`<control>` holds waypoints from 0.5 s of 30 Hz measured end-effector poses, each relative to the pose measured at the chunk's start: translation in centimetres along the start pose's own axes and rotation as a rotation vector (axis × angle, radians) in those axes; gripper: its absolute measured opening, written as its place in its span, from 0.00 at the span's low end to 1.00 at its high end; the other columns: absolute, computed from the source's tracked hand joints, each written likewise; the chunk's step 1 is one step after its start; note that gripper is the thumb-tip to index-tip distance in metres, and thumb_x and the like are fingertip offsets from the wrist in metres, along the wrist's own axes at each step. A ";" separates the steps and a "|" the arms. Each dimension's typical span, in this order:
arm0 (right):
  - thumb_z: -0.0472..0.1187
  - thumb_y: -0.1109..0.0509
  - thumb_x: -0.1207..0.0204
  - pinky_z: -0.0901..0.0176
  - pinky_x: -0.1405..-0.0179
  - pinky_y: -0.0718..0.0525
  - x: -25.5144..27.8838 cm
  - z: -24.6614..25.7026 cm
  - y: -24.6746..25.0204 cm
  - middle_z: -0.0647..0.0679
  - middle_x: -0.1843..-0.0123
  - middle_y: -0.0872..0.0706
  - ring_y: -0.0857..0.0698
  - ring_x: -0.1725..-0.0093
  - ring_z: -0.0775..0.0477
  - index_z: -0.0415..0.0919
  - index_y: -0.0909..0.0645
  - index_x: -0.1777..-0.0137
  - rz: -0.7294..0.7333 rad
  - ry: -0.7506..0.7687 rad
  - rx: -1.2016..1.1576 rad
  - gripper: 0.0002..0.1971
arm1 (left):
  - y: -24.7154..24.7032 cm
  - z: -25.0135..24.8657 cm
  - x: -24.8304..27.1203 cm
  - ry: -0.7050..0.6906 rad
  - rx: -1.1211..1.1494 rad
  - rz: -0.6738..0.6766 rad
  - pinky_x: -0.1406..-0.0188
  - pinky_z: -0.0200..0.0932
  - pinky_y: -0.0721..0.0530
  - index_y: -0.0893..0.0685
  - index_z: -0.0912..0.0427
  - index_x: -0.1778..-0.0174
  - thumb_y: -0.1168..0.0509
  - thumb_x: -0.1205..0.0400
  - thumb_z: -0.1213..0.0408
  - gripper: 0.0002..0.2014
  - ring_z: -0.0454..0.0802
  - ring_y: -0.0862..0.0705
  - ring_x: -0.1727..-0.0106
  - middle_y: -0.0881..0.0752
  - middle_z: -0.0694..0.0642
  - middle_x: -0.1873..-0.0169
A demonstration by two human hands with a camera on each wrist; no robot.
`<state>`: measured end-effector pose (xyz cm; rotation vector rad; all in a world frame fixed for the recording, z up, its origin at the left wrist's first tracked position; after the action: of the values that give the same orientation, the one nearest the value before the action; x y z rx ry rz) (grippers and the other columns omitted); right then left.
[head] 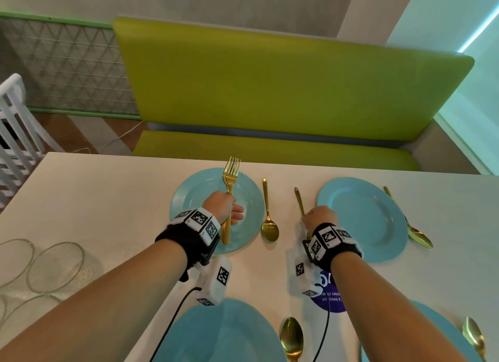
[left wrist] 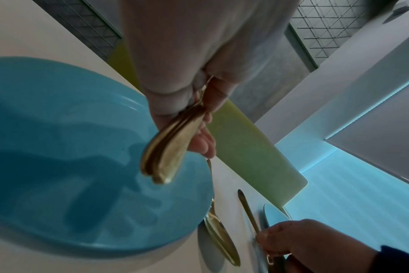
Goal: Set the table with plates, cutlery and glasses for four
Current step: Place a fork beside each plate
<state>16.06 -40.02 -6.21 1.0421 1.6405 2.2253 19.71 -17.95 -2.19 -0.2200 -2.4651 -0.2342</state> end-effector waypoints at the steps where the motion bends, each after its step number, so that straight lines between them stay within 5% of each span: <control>1: 0.42 0.38 0.19 0.57 0.44 0.17 -0.1 0.0 -0.1 0.42 0.42 0.12 0.14 0.41 0.42 0.36 0.15 0.42 0.008 -0.011 0.009 0.14 | 0.0 0.0 0.1 -0.002 -0.004 0.002 0.68 0.43 0.20 0.27 0.67 0.47 0.49 0.14 0.70 0.07 0.52 0.19 0.69 0.19 0.60 0.66; 5: 0.43 0.36 0.20 0.58 0.50 0.17 -0.5 0.1 -0.4 0.43 0.44 0.12 0.13 0.45 0.43 0.36 0.15 0.45 0.005 -0.045 0.020 0.13 | -0.3 0.2 0.0 -0.003 -0.007 0.010 0.67 0.43 0.20 0.28 0.68 0.49 0.49 0.14 0.70 0.07 0.52 0.19 0.68 0.19 0.61 0.66; 8: 0.44 0.32 0.23 0.60 0.69 0.23 -0.8 -0.3 -0.8 0.41 0.52 0.12 0.19 0.60 0.43 0.34 0.16 0.50 -0.018 -0.101 -0.090 0.12 | -0.5 0.4 -0.1 0.002 -0.014 0.008 0.66 0.43 0.19 0.27 0.68 0.48 0.49 0.14 0.69 0.07 0.52 0.19 0.67 0.18 0.60 0.66; 15: 0.43 0.28 0.28 0.58 0.64 0.23 -1.5 -1.8 -0.6 0.40 0.58 0.19 0.20 0.61 0.40 0.33 0.21 0.47 -0.113 -0.204 -0.341 0.15 | -0.7 0.5 -0.2 0.006 -0.038 0.014 0.64 0.42 0.19 0.26 0.67 0.49 0.49 0.13 0.69 0.07 0.51 0.19 0.66 0.18 0.59 0.65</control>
<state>15.88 -41.95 -7.62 1.0153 1.1566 2.1433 19.39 -18.49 -2.77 -0.2518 -2.4544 -0.2751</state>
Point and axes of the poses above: each hand's wrist, its own x-axis away from the middle knuckle, its own y-axis out of the back of the hand, z = x × y, the point moved 2 cm from there along -x, towards the middle knuckle
